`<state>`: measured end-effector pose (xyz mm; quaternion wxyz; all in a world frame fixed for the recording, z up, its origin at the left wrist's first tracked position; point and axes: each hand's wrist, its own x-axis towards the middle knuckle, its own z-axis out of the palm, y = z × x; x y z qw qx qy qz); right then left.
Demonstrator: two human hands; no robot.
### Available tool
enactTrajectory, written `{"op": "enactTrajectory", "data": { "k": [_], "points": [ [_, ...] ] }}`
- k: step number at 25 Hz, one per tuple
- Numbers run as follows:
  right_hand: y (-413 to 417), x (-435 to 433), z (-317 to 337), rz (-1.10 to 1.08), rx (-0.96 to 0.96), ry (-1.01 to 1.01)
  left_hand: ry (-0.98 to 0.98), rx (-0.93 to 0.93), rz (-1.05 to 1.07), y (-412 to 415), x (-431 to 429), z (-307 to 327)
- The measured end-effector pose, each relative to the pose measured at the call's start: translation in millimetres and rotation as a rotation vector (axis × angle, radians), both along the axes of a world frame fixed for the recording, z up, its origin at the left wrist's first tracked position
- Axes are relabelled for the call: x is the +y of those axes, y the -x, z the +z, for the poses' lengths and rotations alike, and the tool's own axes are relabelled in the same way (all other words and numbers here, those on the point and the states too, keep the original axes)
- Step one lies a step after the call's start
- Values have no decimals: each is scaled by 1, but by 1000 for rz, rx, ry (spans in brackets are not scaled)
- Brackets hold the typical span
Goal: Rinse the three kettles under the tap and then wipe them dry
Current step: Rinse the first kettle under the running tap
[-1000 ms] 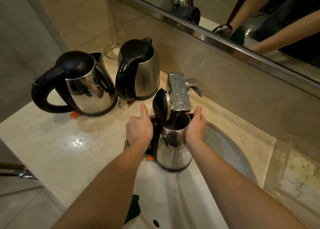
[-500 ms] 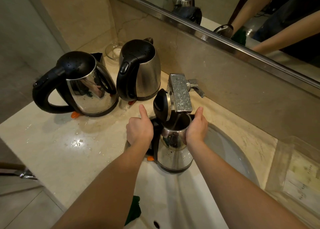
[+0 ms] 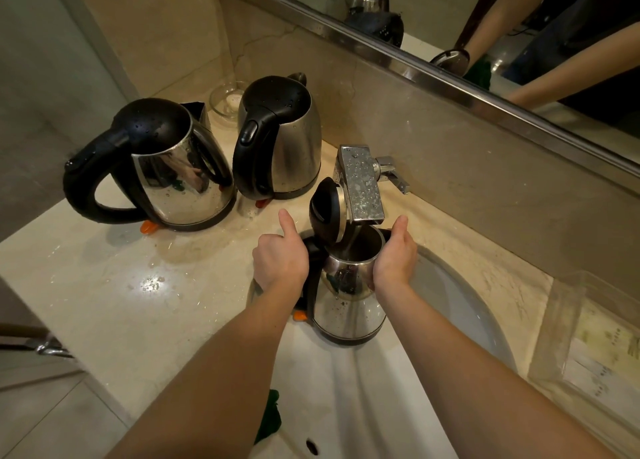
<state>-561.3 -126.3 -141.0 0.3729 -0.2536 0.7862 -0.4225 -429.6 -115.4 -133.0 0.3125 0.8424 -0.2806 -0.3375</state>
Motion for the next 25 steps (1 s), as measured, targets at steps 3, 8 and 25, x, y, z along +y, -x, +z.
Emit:
{"op": "enactTrajectory", "data": {
  "k": [3,8,25],
  "points": [
    [-2,0,-2,-4,6,-5,2,9,0,-1,0,0],
    [-4,0,5,2,4,-3,-4,23,9,-4,0,-3],
    [1,6,1,-27,-24,4,-2,-25,-50,0,-1,-9]
  ]
}}
